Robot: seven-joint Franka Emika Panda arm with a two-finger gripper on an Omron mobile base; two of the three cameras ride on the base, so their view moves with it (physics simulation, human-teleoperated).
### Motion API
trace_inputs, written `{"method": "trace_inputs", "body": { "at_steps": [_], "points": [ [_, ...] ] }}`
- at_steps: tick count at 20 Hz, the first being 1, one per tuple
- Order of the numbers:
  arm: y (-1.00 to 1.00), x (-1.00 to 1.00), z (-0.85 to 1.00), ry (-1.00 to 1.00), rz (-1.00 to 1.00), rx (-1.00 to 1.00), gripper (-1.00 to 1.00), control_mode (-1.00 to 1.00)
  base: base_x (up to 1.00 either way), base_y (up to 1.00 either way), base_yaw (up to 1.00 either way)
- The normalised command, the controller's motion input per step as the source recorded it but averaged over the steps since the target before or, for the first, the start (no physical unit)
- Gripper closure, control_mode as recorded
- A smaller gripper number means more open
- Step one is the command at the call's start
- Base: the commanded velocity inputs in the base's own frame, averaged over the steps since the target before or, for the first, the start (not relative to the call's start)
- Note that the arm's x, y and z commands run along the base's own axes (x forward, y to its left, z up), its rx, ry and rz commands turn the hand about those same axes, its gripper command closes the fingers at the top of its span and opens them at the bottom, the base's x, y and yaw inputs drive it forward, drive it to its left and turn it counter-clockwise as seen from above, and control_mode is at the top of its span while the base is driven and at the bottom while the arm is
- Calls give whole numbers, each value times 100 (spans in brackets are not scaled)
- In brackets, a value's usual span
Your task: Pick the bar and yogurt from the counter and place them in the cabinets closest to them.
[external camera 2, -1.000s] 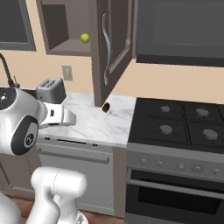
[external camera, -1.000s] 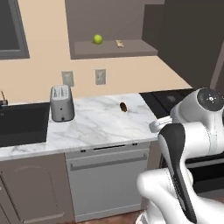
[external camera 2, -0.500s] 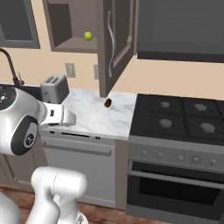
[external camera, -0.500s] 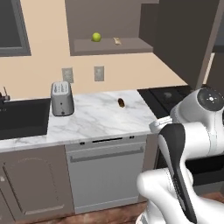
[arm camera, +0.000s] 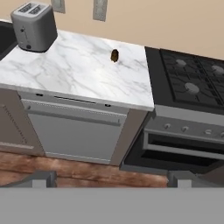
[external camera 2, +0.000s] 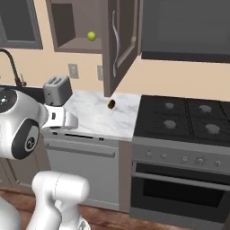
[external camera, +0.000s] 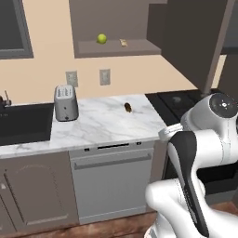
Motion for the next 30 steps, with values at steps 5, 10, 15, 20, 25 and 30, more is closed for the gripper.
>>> {"method": "trace_inputs", "body": {
  "at_steps": [5,10,15,20,25,30],
  "points": [
    [0,0,0,0,0,0,-100,100,-39,0,0],
    [0,0,0,0,0,0,-100,100,-40,0,0],
    [0,0,0,0,0,0,-100,100,-38,0,0],
    [0,0,0,0,0,0,-100,100,-44,0,0],
    [0,0,0,0,0,0,-100,100,-43,0,0],
    [0,0,0,0,0,0,-100,100,-41,0,0]
  ]
}}
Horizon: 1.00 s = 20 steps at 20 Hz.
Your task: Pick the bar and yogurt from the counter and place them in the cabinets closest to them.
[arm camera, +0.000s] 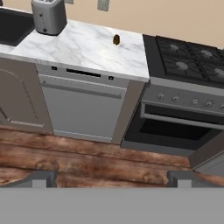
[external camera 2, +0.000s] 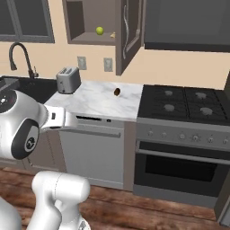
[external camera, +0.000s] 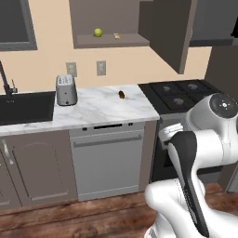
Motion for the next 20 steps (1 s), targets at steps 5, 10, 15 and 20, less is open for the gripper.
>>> {"method": "trace_inputs", "body": {
  "at_steps": [5,10,15,20],
  "points": [
    [0,0,0,0,0,0,-100,100,-2,0,0],
    [0,0,0,0,0,0,-100,100,0,0,0],
    [0,0,0,0,0,0,-100,100,0,0,0],
    [0,0,0,0,0,0,-100,100,0,0,0]
  ]
}}
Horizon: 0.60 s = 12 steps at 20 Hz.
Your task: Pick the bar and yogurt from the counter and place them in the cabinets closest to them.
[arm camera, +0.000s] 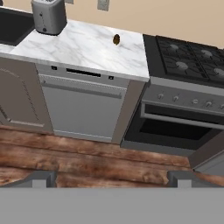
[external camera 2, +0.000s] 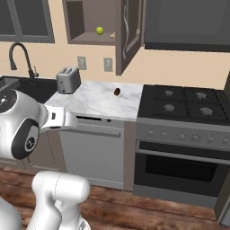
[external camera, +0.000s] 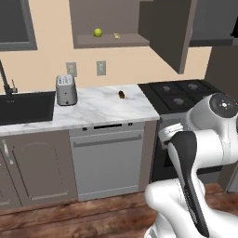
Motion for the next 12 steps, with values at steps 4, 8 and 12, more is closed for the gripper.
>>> {"method": "trace_inputs", "body": {
  "at_steps": [4,8,12],
  "points": [
    [0,0,0,0,0,0,-100,100,0,0,0],
    [0,0,0,0,0,0,-100,100,-1,9,0],
    [0,0,0,0,0,0,-100,100,-4,25,0]
  ]
}}
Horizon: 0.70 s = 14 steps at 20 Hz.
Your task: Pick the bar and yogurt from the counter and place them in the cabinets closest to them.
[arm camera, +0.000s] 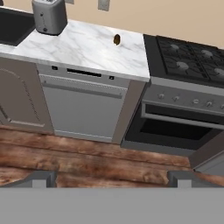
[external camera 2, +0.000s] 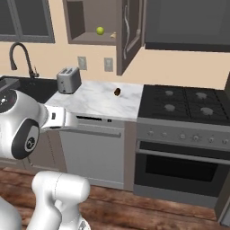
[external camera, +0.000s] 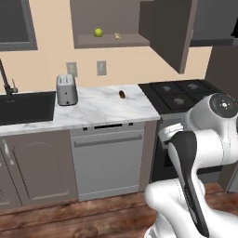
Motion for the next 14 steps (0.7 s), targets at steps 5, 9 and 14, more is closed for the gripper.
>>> {"method": "trace_inputs", "body": {
  "at_steps": [5,9,14],
  "points": [
    [0,0,0,0,0,0,-100,100,-5,36,0],
    [0,0,0,0,0,0,-100,100,-3,42,0],
    [0,0,0,0,0,0,-100,100,-3,43,0]
  ]
}}
